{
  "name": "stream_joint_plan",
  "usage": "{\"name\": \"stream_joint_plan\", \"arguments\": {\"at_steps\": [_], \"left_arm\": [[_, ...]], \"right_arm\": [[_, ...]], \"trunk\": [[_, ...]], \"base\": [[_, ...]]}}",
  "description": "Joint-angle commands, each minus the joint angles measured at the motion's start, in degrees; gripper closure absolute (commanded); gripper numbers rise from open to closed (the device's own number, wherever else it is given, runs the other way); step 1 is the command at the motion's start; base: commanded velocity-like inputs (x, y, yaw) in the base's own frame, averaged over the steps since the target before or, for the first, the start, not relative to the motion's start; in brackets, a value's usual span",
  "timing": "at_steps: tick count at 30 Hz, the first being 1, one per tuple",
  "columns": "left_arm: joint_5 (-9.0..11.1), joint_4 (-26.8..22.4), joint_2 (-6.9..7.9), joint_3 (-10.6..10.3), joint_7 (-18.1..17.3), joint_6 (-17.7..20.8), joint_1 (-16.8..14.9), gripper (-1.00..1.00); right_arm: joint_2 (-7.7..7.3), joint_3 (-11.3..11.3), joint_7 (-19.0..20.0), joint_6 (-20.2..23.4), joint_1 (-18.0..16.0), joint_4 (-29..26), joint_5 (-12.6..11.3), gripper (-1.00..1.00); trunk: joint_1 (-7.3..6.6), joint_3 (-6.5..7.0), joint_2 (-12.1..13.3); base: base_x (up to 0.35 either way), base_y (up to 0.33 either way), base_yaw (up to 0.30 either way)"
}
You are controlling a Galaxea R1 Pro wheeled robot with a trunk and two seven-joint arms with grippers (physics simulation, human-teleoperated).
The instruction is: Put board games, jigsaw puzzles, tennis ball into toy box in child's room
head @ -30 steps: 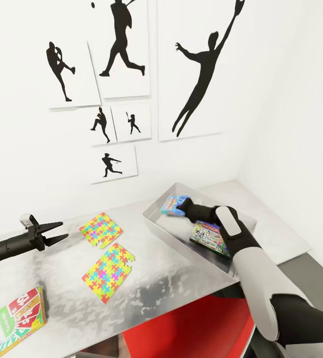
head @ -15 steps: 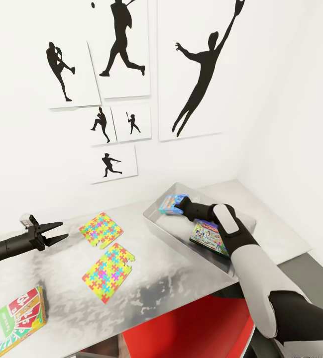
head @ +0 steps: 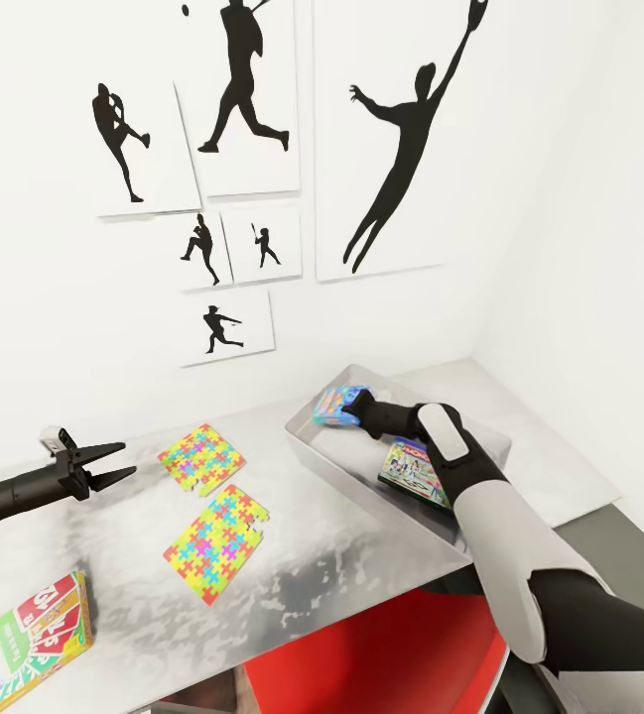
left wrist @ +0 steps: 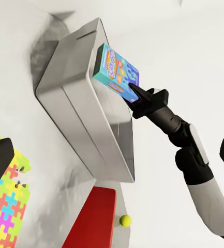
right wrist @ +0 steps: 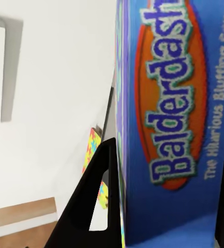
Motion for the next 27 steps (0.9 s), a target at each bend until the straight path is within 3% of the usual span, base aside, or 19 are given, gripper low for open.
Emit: {"name": "stream_joint_plan", "arguments": {"at_steps": [1,27], "left_arm": [[0.0,0.0,0.01,0.0,-0.2,0.6,0.0,-1.00],[0.0,0.0,0.01,-0.1,-0.2,0.5,0.0,-1.00]], "right_arm": [[0.06,-0.1,0.0,0.2,-0.1,0.0,0.0,1.00],[-0.06,0.6,0.0,-1.7,-0.2,3.7,0.0,1.00]], "trunk": [[0.03,-0.10,-0.1],[0.03,-0.10,-0.1]], "base": [[0.000,0.000,0.000],[0.000,0.000,0.000]]}}
